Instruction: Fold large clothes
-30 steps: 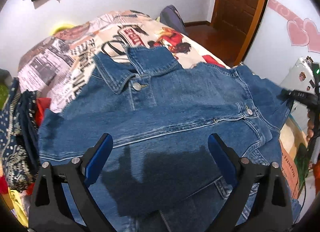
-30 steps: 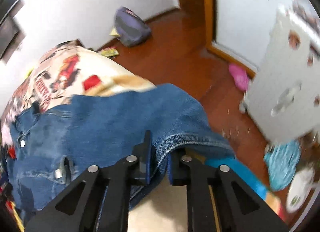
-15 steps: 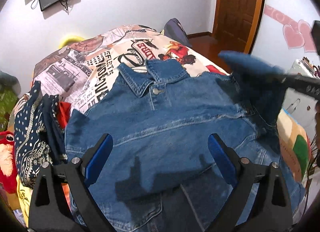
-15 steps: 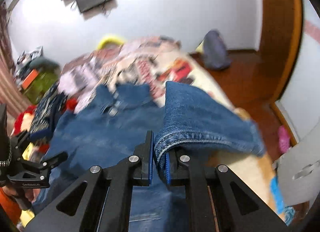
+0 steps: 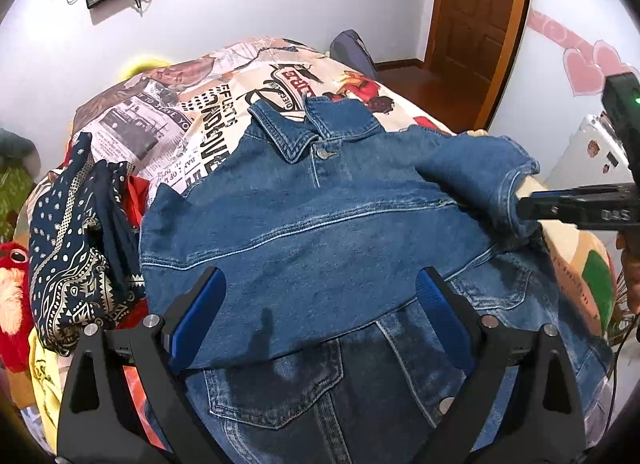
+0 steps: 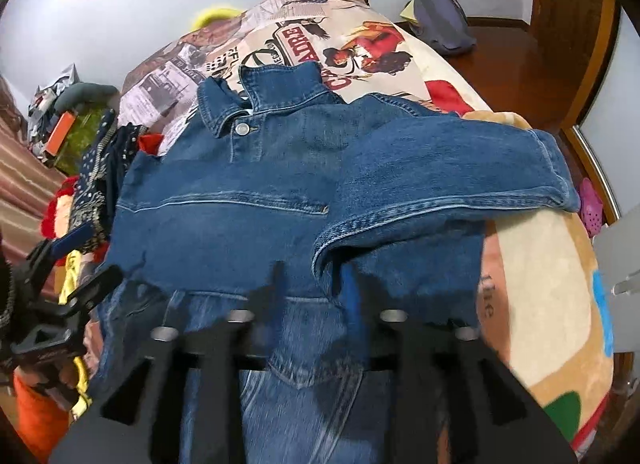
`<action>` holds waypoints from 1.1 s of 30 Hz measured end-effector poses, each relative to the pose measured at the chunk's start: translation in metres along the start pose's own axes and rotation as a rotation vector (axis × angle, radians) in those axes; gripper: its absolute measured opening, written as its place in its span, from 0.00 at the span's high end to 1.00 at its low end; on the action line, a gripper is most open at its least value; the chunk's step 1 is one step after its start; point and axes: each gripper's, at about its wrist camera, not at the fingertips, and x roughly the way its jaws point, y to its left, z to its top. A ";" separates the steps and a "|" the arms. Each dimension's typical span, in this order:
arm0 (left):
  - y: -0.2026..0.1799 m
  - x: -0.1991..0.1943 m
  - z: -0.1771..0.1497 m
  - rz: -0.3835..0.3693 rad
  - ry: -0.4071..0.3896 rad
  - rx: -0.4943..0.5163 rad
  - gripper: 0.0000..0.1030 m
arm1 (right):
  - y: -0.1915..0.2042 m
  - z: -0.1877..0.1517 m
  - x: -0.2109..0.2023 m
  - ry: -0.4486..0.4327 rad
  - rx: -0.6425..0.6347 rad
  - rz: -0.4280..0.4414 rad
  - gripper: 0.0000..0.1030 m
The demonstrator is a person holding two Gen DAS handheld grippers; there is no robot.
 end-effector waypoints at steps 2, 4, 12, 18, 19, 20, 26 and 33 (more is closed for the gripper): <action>-0.001 -0.003 0.002 -0.006 -0.010 -0.011 0.06 | -0.001 -0.002 -0.011 -0.040 -0.007 -0.016 0.48; -0.002 -0.006 0.004 -0.013 -0.021 -0.023 0.06 | -0.005 -0.002 -0.019 -0.074 -0.012 -0.046 0.47; -0.008 0.000 0.016 -0.006 -0.028 -0.027 0.06 | -0.065 0.011 -0.034 -0.138 0.165 -0.060 0.47; -0.010 0.017 0.021 -0.021 -0.007 -0.044 0.06 | -0.118 0.016 -0.014 -0.143 0.319 -0.072 0.47; -0.010 0.021 0.022 -0.027 0.001 -0.052 0.06 | -0.124 0.016 -0.009 -0.132 0.340 -0.064 0.47; -0.009 0.025 0.023 -0.032 0.006 -0.057 0.06 | -0.133 0.017 -0.001 -0.119 0.374 -0.049 0.47; -0.005 0.048 0.022 -0.041 0.049 -0.091 0.06 | -0.163 0.020 0.032 -0.093 0.515 0.053 0.47; 0.009 0.069 0.014 -0.028 0.086 -0.145 0.06 | -0.166 0.032 0.048 -0.159 0.495 -0.038 0.62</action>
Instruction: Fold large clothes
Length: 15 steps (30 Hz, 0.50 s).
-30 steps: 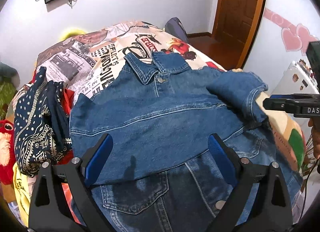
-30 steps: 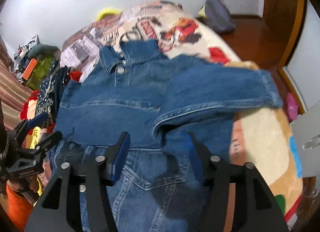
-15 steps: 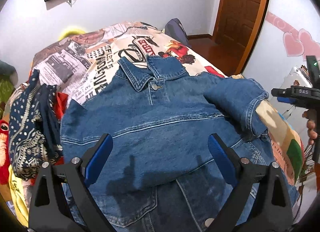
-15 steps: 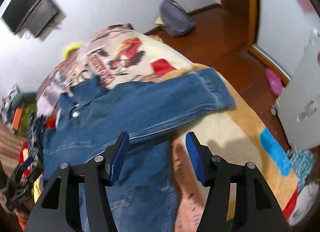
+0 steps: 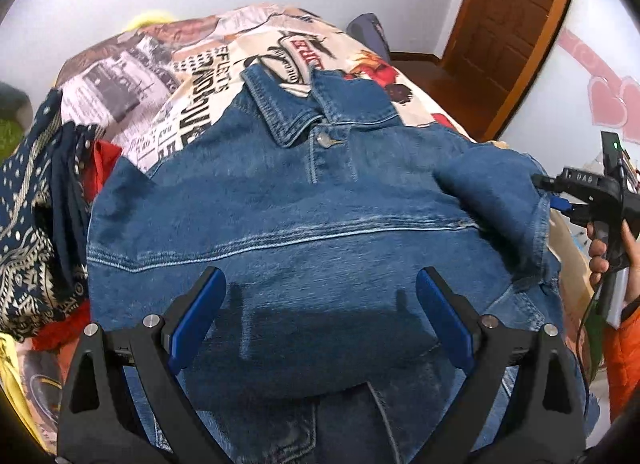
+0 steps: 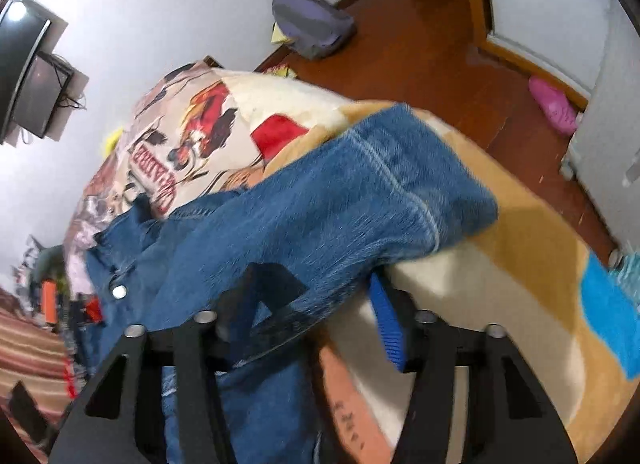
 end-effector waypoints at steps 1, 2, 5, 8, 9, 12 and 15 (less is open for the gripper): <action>0.003 0.003 -0.001 0.003 0.008 -0.011 0.06 | 0.001 -0.001 0.001 -0.022 -0.015 -0.027 0.69; 0.005 0.005 -0.002 0.005 0.017 -0.020 0.07 | -0.001 -0.001 0.001 -0.032 -0.019 -0.040 0.74; 0.009 0.005 -0.003 0.007 0.023 -0.034 0.06 | 0.001 -0.001 -0.006 -0.060 -0.024 -0.063 0.92; 0.012 -0.005 -0.005 0.014 0.005 -0.029 0.06 | 0.006 0.006 -0.023 -0.082 -0.035 -0.042 0.93; 0.013 -0.011 -0.005 0.018 -0.008 -0.027 0.06 | 0.011 0.009 -0.033 -0.102 -0.046 -0.035 0.93; 0.014 -0.027 -0.005 0.025 -0.041 -0.029 0.06 | 0.031 0.015 -0.065 -0.162 -0.094 0.007 0.93; 0.015 -0.047 -0.005 0.018 -0.080 -0.032 0.06 | 0.064 0.018 -0.094 -0.212 -0.166 0.050 0.94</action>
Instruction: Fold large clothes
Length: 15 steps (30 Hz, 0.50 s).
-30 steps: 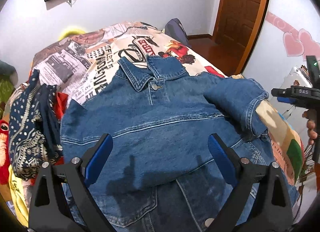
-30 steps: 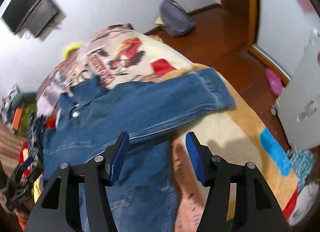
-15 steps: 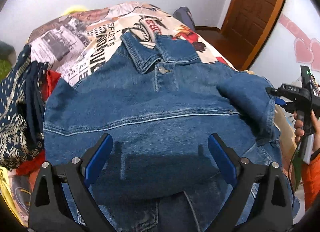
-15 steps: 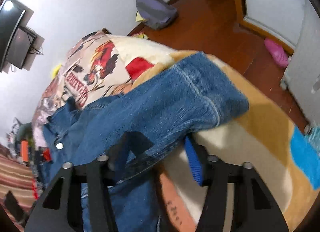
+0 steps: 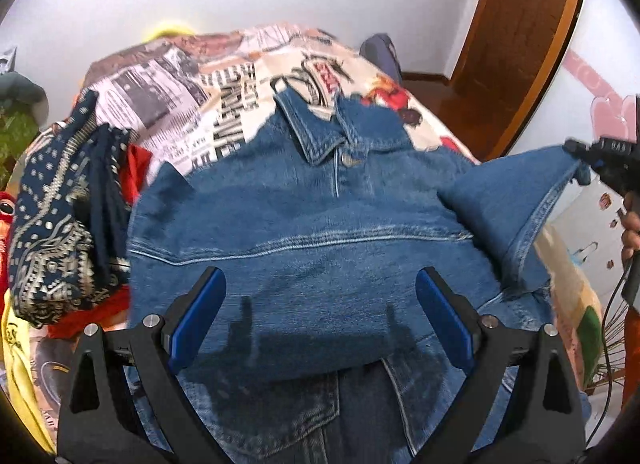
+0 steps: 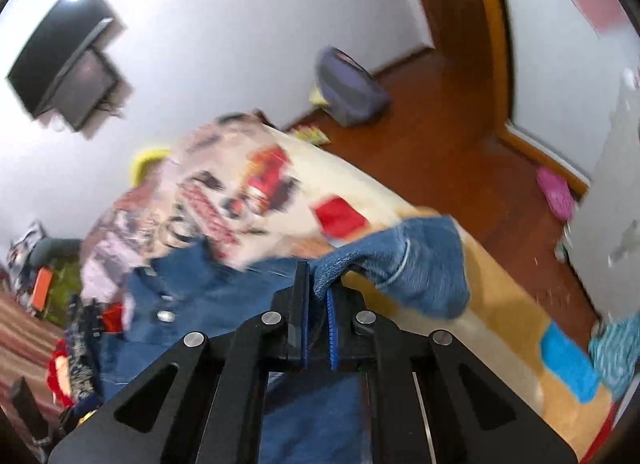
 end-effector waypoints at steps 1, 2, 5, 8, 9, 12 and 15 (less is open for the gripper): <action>0.001 -0.008 0.000 -0.002 -0.017 0.001 0.06 | 0.014 0.004 -0.010 -0.018 -0.028 0.019 0.94; 0.002 -0.015 0.000 -0.002 -0.030 0.003 0.06 | 0.029 0.006 -0.018 -0.031 -0.056 0.037 0.94; 0.008 -0.038 0.000 0.004 -0.074 0.007 0.06 | 0.070 0.006 -0.029 -0.050 -0.129 0.088 0.94; 0.018 -0.055 -0.002 0.019 -0.101 0.003 0.06 | 0.112 -0.002 -0.034 -0.041 -0.198 0.144 0.94; 0.020 -0.057 -0.004 0.022 -0.105 0.000 0.06 | 0.122 -0.006 -0.032 -0.032 -0.212 0.159 0.94; 0.035 -0.070 -0.012 0.030 -0.115 -0.024 0.06 | 0.161 -0.025 -0.021 0.030 -0.271 0.204 0.94; 0.049 -0.077 -0.021 0.034 -0.114 -0.046 0.06 | 0.190 -0.050 -0.003 0.104 -0.332 0.229 0.94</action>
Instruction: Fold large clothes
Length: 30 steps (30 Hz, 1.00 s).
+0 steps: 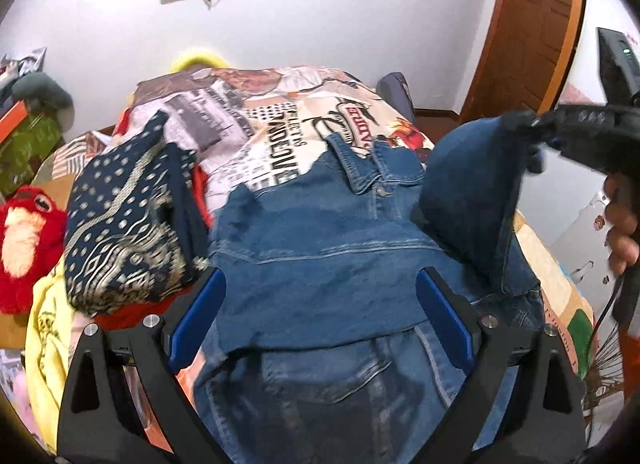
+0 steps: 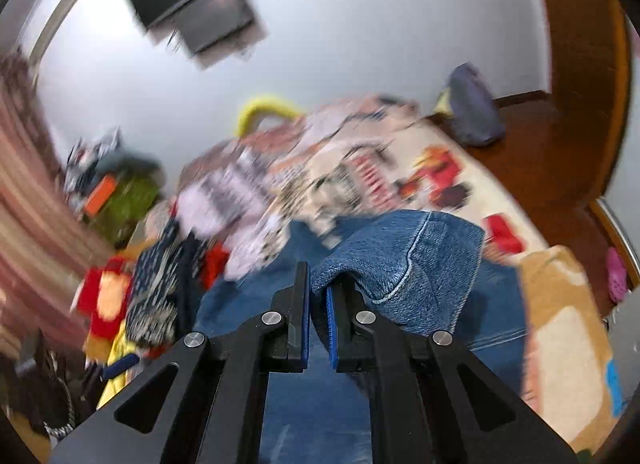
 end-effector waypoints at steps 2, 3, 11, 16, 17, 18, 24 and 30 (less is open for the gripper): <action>0.011 -0.004 -0.008 0.004 0.014 -0.014 0.06 | 0.021 -0.013 0.019 0.062 -0.038 0.018 0.94; 0.014 -0.004 -0.011 0.008 0.018 -0.018 0.06 | 0.031 -0.020 0.029 0.096 -0.055 0.026 0.94; 0.045 -0.011 -0.046 0.045 0.071 -0.056 0.06 | 0.082 -0.091 0.095 0.422 -0.149 0.097 0.93; 0.059 -0.009 -0.063 0.078 0.104 -0.076 0.06 | 0.098 -0.118 0.100 0.537 -0.217 0.133 0.76; 0.060 -0.009 -0.065 0.081 0.110 -0.080 0.06 | 0.097 -0.117 0.096 0.535 -0.220 0.133 0.74; 0.062 -0.008 -0.066 0.082 0.114 -0.083 0.06 | 0.095 -0.115 0.088 0.516 -0.228 0.127 0.74; 0.050 0.001 -0.059 0.080 0.129 -0.066 0.06 | 0.075 -0.086 0.033 0.339 -0.249 0.118 0.66; 0.008 0.019 -0.035 0.066 0.122 0.040 0.06 | 0.034 -0.059 -0.020 0.157 -0.289 -0.027 0.45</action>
